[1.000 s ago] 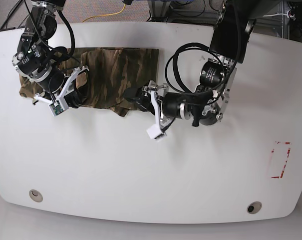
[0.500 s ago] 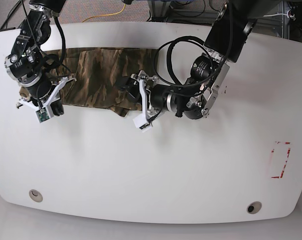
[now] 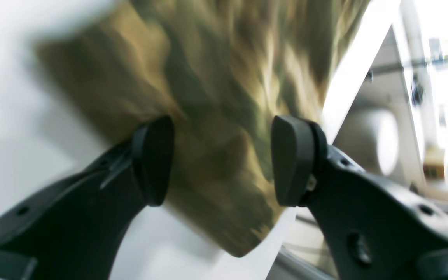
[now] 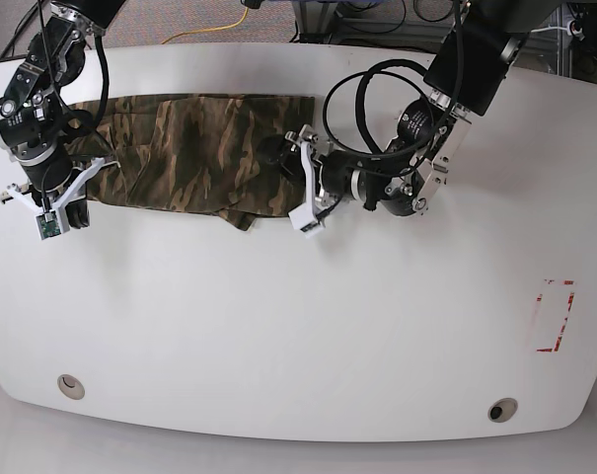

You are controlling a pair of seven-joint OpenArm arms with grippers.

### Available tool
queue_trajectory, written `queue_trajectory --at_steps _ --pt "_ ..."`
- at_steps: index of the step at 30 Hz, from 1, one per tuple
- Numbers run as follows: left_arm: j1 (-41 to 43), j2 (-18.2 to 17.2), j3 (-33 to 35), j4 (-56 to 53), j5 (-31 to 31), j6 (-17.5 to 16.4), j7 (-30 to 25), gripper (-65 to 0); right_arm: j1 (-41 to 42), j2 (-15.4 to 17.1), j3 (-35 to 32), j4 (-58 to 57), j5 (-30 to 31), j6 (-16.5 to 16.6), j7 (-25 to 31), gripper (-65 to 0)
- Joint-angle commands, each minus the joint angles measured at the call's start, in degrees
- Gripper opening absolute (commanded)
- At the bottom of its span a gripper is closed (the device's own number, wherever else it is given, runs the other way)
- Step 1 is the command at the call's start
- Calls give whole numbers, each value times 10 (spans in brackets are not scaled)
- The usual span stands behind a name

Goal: Layout the t-shirt on the table in an organized manner, then fold the t-shirt properly
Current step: 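Lay the folded end onto the shirt and release the left gripper, then press the folded shirt flat with the left gripper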

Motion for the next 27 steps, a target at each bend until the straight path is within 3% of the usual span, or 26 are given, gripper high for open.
queue_trajectory --at_steps 1,4,14,20,27 --pt "-15 -2 11 13 -6 -33 -20 -299 8 6 0 8 12 1 15 -604" --pt "-14 -1 21 14 6 -51 -34 -339 8 6 0 8 12 1 15 -604" --pt "-15 2 47 -9 57 -51 -38 -353 7 6 12 8 12 1 14 -604" --pt "-15 1 64 35 93 -51 -47 -493 7 6 12 8 12 1 14 -604" --pt "-16 -15 64 107 94 -52 -41 -443 7 5 10 8 12 1 14 -604"
